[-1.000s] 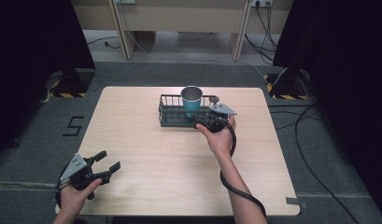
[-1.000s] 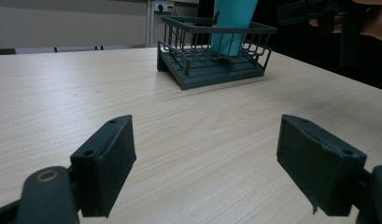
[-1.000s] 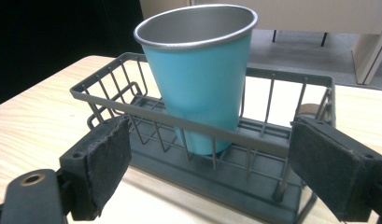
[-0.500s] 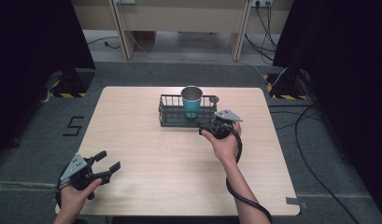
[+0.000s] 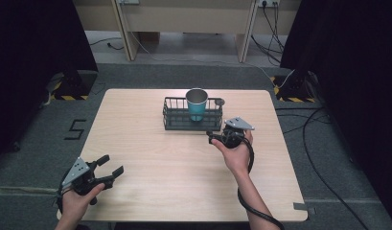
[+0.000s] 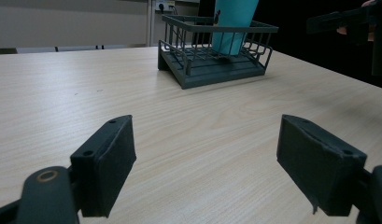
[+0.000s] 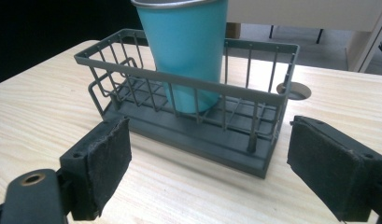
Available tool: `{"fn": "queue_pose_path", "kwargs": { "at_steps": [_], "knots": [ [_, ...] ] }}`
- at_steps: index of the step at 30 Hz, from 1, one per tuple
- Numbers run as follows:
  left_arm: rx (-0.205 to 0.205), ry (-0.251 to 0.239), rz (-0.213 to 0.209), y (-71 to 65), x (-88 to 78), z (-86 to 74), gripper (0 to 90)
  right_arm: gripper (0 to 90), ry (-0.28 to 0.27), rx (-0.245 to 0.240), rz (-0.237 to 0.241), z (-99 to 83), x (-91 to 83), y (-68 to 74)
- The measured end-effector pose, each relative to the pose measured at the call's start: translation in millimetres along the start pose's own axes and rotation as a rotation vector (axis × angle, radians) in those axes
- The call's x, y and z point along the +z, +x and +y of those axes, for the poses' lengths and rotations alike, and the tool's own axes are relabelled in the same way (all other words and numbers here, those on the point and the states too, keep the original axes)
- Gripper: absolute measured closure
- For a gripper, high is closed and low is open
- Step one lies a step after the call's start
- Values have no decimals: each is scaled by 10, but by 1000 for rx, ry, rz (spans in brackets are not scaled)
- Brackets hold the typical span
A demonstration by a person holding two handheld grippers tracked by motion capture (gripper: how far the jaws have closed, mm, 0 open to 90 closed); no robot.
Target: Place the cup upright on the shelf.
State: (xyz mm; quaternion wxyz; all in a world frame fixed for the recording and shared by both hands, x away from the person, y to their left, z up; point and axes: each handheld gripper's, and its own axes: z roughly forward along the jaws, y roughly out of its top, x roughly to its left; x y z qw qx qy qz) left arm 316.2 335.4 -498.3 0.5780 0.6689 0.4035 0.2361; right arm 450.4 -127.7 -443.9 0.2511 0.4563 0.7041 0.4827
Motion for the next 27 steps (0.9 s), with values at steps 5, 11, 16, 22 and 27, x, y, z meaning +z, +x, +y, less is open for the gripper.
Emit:
{"fn": "queue_pose_path", "kwargs": {
  "at_steps": [5,11,16,22,27],
  "knots": [
    [-1,-1,1,2,1,-1,187,144,3,-1,-8,-36,-64,-45],
    [-2,0,2,2,2,-2,187,145,-1,12,-21,-79,-148,-117],
    [-2,0,2,3,2,-2,187,146,-3,14,-30,-128,-220,-160],
    [-1,1,3,3,1,-2,187,147,-8,20,-34,-201,-313,-205],
    [0,2,4,1,2,-2,187,149,-5,22,-45,-275,-394,-247]
  ]
}}
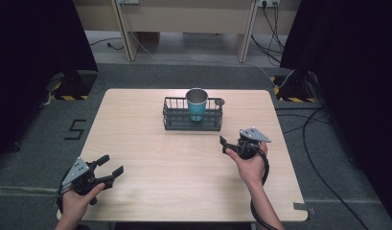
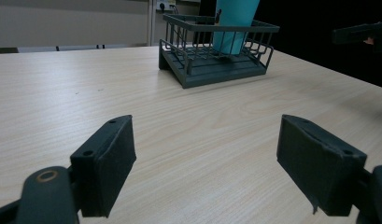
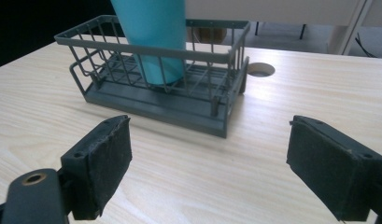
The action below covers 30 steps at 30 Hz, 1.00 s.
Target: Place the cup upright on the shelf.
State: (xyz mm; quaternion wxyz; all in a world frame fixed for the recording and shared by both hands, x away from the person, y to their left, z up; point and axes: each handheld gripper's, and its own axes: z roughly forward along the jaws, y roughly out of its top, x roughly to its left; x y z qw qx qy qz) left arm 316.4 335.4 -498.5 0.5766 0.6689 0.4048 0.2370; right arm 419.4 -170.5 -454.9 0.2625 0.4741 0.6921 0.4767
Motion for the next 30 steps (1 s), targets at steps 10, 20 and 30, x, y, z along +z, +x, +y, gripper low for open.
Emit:
{"fn": "queue_pose_path", "kwargs": {
  "at_steps": [10,20,30],
  "knots": [
    [0,1,1,1,0,-1,187,149,-7,15,-15,-121,-142,-63],
    [2,1,2,0,0,0,186,150,-10,26,-34,-232,-279,-138],
    [4,3,3,-1,-1,0,186,153,-11,25,-46,-339,-406,-197]
  ]
}}
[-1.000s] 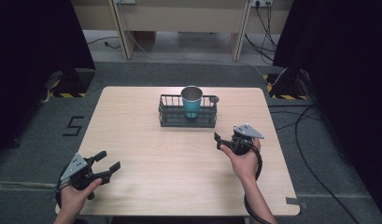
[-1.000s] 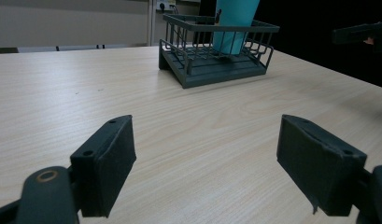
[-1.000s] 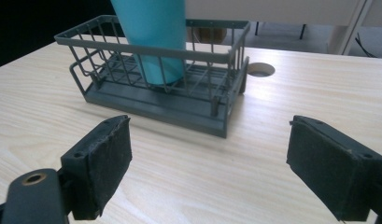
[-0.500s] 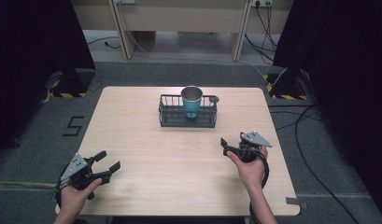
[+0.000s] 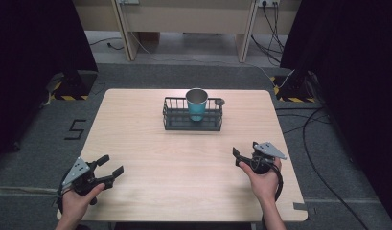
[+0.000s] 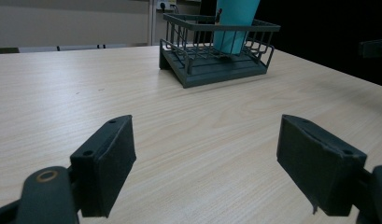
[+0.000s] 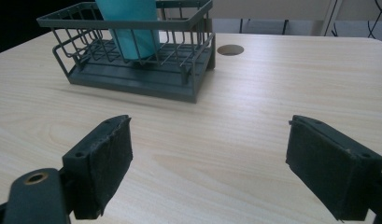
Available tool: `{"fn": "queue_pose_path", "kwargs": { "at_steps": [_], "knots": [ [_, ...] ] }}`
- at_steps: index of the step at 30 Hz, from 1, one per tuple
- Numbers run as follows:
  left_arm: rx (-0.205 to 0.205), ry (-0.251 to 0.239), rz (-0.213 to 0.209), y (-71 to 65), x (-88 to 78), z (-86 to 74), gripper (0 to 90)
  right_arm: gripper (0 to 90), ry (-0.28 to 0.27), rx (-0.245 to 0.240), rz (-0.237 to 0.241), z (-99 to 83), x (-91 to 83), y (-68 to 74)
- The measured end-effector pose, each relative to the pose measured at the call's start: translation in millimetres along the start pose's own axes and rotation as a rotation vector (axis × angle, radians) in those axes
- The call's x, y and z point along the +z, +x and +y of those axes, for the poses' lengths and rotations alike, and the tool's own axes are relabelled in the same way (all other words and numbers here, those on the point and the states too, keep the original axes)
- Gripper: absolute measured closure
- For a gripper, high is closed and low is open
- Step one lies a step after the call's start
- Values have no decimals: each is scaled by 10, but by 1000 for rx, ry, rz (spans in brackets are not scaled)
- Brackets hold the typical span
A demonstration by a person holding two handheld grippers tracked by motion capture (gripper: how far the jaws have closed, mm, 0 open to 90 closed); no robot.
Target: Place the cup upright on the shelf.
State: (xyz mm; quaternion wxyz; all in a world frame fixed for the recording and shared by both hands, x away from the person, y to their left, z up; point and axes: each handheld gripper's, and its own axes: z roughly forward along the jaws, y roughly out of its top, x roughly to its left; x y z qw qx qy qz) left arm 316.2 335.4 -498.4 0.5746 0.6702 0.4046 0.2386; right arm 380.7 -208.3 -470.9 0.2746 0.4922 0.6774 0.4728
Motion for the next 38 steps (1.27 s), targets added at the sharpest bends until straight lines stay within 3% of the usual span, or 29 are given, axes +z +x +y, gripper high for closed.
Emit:
{"fn": "queue_pose_path", "kwargs": {
  "at_steps": [27,38],
  "knots": [
    [1,1,1,-1,2,0,187,154,-40,-24,22,-388,-264,-40],
    [2,-1,-2,-2,4,2,187,154,-67,-23,27,-405,-278,-30]
  ]
}}
